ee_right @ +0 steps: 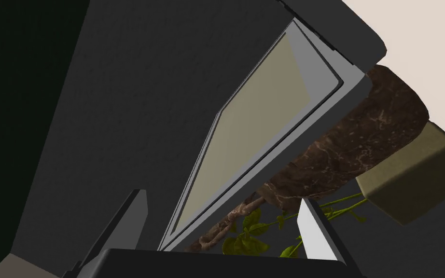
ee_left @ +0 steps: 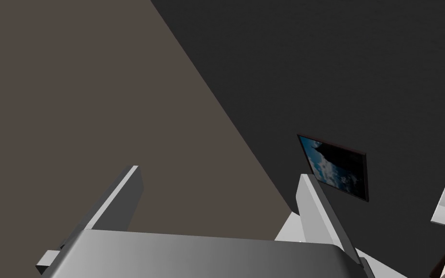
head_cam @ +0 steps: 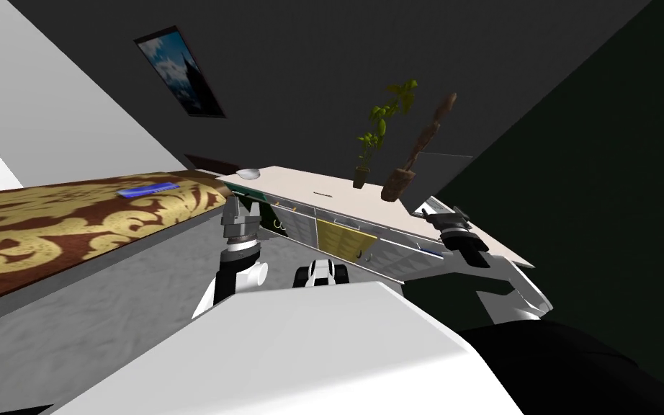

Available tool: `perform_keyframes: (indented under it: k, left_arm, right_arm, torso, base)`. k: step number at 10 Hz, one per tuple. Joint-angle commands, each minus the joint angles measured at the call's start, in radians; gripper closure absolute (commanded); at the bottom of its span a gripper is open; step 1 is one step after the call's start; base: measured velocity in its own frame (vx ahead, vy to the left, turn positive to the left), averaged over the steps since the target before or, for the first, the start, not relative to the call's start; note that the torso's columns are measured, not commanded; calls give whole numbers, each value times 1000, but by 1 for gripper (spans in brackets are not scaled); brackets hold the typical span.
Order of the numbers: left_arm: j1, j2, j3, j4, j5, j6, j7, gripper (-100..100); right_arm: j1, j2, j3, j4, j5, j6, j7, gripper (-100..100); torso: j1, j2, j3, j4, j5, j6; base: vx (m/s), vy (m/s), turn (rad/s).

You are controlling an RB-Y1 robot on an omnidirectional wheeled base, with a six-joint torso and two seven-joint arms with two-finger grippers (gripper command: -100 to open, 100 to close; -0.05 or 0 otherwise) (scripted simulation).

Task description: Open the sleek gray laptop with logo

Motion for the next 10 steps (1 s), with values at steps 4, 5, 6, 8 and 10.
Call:
perform_keyframes:
  k: [4, 5, 6, 8, 10]
  left_arm:
    - [0, 0, 0, 0, 0, 0, 0, 0]
    - [0, 0, 0, 0, 0, 0, 0, 0]
    - [0, 0, 0, 0, 0, 0, 0, 0]
    - [0, 0, 0, 0, 0, 0, 0, 0]
    - [0, 0, 0, 0, 0, 0, 0, 0]
  right_arm:
    - [-8, -113, -80, 78, 8, 97, 158, -100]
    - [-8, -129, -90, 86, 9, 109, 177, -100]
    - [-9, -143, -98, 94, 9, 118, 192, -100]
    - [-6, -153, -104, 98, 7, 121, 196, -100]
    - [-2, -172, -111, 98, -4, 133, 198, -100]
  torso:
    - [1, -1, -1, 0, 0, 0]
    - [1, 0, 0, 0, 0, 0]
    - [0, 0, 0, 0, 0, 0]
    - [0, 1, 0, 0, 0, 0]
    - [-3, -1, 0, 0, -1, 0]
  base:
    - [70, 125, 55]
    - [69, 97, 37]
    - [57, 76, 28]
    - [35, 46, 20]
    - [47, -25, 31]
